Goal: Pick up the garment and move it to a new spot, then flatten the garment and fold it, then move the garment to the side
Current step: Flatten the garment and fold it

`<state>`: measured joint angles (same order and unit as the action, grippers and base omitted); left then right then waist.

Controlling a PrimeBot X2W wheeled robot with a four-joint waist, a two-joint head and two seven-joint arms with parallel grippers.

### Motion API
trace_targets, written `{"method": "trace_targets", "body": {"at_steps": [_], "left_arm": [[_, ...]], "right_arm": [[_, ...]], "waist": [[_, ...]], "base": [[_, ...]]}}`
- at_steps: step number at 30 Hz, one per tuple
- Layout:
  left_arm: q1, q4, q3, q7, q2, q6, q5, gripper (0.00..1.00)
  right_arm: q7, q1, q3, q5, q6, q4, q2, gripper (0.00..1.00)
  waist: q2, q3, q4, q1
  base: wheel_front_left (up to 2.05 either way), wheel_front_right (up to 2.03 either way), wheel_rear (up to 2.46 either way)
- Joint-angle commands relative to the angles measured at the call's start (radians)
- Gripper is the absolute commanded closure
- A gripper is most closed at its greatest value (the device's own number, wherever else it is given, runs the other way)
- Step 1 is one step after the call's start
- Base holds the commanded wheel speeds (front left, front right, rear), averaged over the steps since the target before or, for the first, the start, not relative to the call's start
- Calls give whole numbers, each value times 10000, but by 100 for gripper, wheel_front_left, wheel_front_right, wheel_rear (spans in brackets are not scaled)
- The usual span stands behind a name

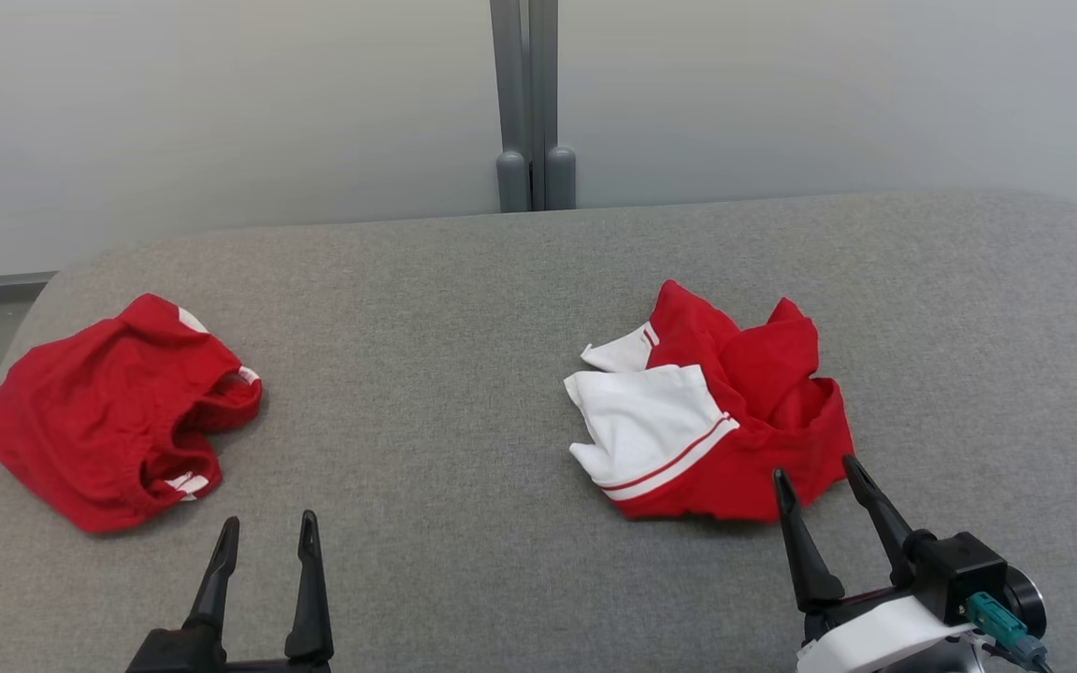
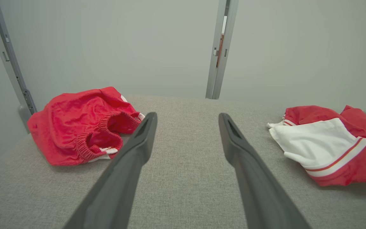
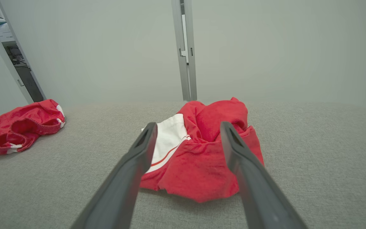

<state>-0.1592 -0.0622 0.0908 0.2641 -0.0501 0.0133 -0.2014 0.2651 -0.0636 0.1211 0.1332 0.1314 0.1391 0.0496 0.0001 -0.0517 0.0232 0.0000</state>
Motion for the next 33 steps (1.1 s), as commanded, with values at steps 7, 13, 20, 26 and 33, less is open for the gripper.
{"method": "trace_targets", "body": {"at_steps": [7, 13, 20, 26, 33], "left_arm": [[-164, -65, 30, 3, -7, 28, 44, 0], [-175, -124, 50, 3, -7, 44, 34, 0], [-160, -176, 71, 3, -7, 71, 20, 0], [-124, -205, 121, 3, -7, 119, 100, 0], [428, -768, 779, 2, -8, 603, 355, 0]], "right_arm": [[-12, -99, 29, 63, -13, 57, 16, 0], [-12, -122, 62, 65, -13, 82, 16, 0], [-12, -104, 72, 87, -13, 82, 16, 0], [-13, -93, 81, 118, -13, 73, 16, 0], [-13, 110, 141, 114, -13, -1, 18, 0]], "waist": [[-1, -2, 7, 0], [-1, -31, 8, 0], [-1, -5, 4, 0], [-1, 64, 3, 0], [-1, 365, -147, 0]], "base": [[0, 0, 0], [0, 0, 0], [0, 0, 0], [0, 0, 0], [0, 0, 0]]}}
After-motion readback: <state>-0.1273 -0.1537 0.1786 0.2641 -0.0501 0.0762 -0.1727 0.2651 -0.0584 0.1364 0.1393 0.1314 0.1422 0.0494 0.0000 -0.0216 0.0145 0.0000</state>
